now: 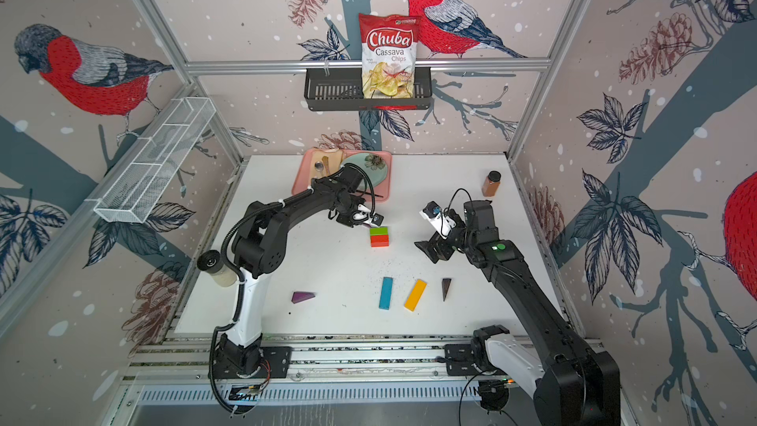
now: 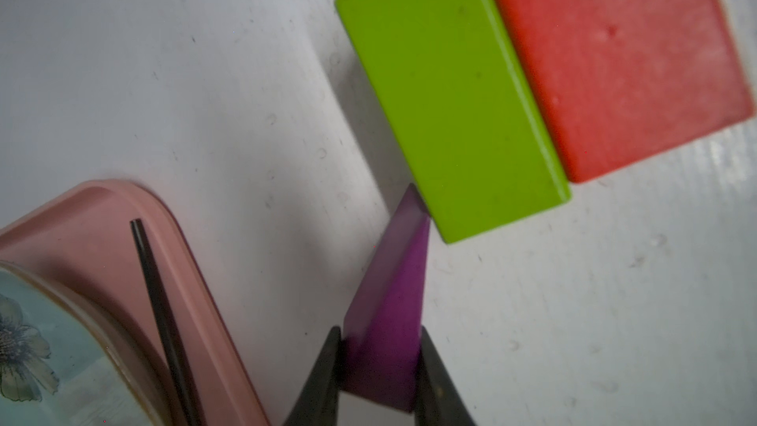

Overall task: Assemble a small pinwheel with building blocks
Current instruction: Assemble the building block at the center of the board.

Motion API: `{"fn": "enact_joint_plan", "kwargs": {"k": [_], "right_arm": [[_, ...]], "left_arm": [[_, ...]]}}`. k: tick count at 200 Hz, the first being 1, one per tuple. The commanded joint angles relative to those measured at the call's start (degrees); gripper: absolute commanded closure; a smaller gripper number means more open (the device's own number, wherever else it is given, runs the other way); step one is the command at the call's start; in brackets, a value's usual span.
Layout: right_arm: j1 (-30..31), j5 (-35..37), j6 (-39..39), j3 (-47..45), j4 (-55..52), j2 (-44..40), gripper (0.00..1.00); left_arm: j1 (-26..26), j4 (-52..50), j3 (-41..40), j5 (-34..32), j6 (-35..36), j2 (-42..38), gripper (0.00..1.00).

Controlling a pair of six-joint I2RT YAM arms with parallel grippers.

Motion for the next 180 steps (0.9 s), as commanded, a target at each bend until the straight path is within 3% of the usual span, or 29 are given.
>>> {"fn": "enact_joint_plan", "kwargs": {"k": [1, 59, 180], "right_arm": [[0.04, -1.08, -0.57, 0.48, -0.38, 0.13, 0.0], [0.08, -1.11, -0.66, 0.91, -0.47, 0.67, 0.0], [0.03, -1.22, -0.86, 1.44, -0.63, 1.5, 0.01]], "left_arm": [[0.02, 0.81, -0.23, 0.53, 0.0, 0.26, 0.72], [0.16, 2.54, -0.25, 0.0, -0.96, 0.53, 0.51], [0.19, 5.02, 0.11, -0.2, -2.46, 1.57, 0.48]]}}
